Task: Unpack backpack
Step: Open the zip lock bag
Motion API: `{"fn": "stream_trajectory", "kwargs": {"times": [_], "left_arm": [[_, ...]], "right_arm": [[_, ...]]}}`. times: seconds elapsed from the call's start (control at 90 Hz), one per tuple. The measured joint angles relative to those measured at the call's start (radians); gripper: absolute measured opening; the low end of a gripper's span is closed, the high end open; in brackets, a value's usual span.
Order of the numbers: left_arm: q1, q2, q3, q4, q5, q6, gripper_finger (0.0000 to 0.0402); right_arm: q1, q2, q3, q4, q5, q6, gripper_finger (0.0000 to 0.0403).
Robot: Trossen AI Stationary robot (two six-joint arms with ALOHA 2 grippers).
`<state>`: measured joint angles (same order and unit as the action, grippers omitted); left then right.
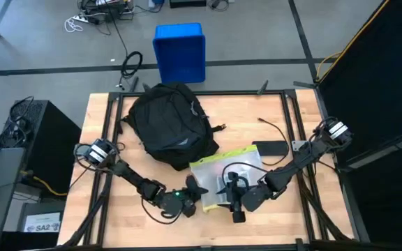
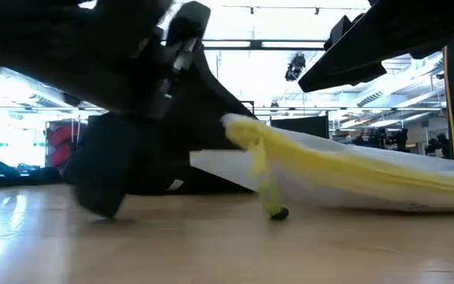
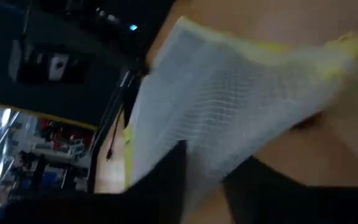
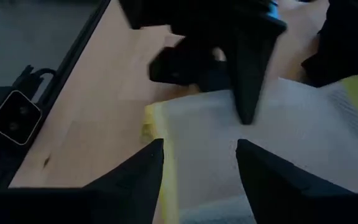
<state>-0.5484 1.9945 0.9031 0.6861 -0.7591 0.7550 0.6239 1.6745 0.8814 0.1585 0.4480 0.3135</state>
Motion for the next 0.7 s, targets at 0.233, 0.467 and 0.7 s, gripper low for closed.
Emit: {"fn": "stream_trajectory", "kwargs": {"times": [0.233,0.467,0.7], "left_arm": [[0.052,0.000,0.000,0.079,-0.055,-0.007,0.0001],[0.066,-0.001,0.001,0.138,-0.060,-0.004,0.0000],[0.066,-0.002,0.002,0.156,-0.061,0.001,0.0000]], "right_arm": [[0.016,0.006,0.000,0.032,-0.116,0.097,0.0183],[0.031,0.023,0.000,0.053,-0.130,0.172,0.0171],[0.006,0.163,-0.001,0.217,-0.130,0.199,0.0171]]}}
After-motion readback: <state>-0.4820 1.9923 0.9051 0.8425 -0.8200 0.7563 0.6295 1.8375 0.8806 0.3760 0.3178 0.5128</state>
